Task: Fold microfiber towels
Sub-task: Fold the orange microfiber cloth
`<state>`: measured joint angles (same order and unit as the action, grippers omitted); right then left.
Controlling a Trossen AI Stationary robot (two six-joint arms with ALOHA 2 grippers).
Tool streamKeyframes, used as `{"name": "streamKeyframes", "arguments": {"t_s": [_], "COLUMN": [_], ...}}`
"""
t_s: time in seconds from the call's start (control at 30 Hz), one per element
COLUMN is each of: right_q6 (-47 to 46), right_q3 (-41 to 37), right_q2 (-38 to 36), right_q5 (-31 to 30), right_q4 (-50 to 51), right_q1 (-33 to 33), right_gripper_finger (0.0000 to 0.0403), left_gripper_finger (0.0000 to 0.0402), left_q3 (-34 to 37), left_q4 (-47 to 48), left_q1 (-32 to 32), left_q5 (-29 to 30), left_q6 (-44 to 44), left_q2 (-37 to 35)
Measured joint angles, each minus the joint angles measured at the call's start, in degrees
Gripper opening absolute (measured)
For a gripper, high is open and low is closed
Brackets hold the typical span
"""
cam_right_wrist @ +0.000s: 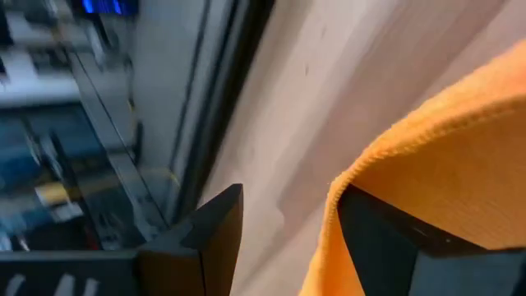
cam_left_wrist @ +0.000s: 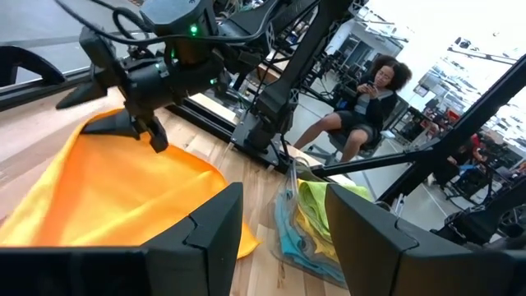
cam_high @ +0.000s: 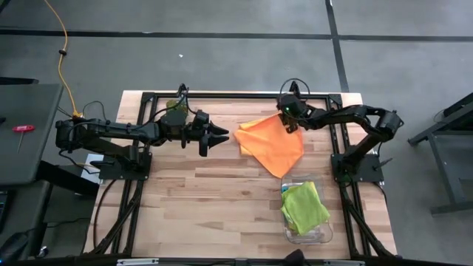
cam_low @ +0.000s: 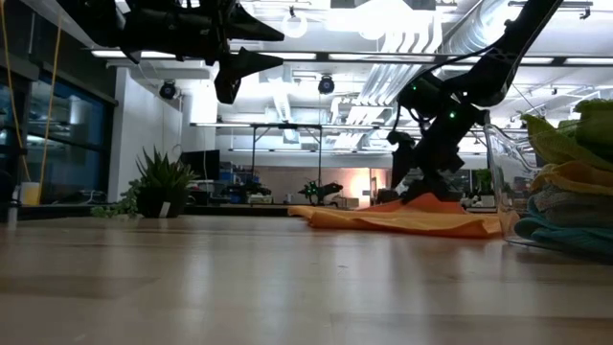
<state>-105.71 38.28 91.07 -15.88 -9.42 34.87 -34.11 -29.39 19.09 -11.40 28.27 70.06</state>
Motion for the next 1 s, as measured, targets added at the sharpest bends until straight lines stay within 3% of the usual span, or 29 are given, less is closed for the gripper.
{"name": "streamKeyframes", "arguments": {"t_s": [0.13, 0.2, 0.3, 0.5, 0.63, 0.77, 0.87, 1.0], "right_q6": [-4.0, 0.7, 7.9, 7.9, 10.7, 21.6, 27.9, 32.4], "right_q3": [0.0, 0.0, 0.0, -0.1, -0.1, -0.1, 0.1, 4.5], "right_q2": [0.0, 0.0, -0.1, -0.1, -0.7, -2.5, -3.7, -2.0], "right_q5": [-4.6, -4.8, -0.6, 1.9, 2.4, 2.5, 6.0, 13.3], "right_q4": [-0.3, 0.2, 5.3, 13.8, 9.6, 1.8, -1.5, 5.8], "right_q1": [0.0, 0.2, 0.8, 0.4, 1.1, 1.6, 1.5, -1.1], "right_gripper_finger": [0.019, 0.019, 0.019, 0.019, 0.019, 0.019, 0.019, 0.019], "left_gripper_finger": [0.0163, 0.0163, 0.0163, 0.0163, 0.0163, 0.0163, 0.0163, 0.0163], "left_q3": [0.0, 0.0, 0.0, 0.0, 0.0, 0.0, 0.0, 0.0], "left_q4": [0.0, 0.0, 0.0, 0.0, 0.0, 0.0, 0.0, 0.0], "left_q1": [0.0, 0.0, 0.0, 0.0, 0.0, 0.0, 0.0, 0.0], "left_q5": [0.0, 0.0, 0.0, 0.0, 0.0, 0.0, 0.0, 0.0], "left_q6": [0.0, 0.1, 0.0, 0.0, 0.1, 0.1, 0.2, 0.1], "left_q2": [0.0, 0.0, 0.0, 0.0, 0.0, 0.0, 0.0, 0.0]}}
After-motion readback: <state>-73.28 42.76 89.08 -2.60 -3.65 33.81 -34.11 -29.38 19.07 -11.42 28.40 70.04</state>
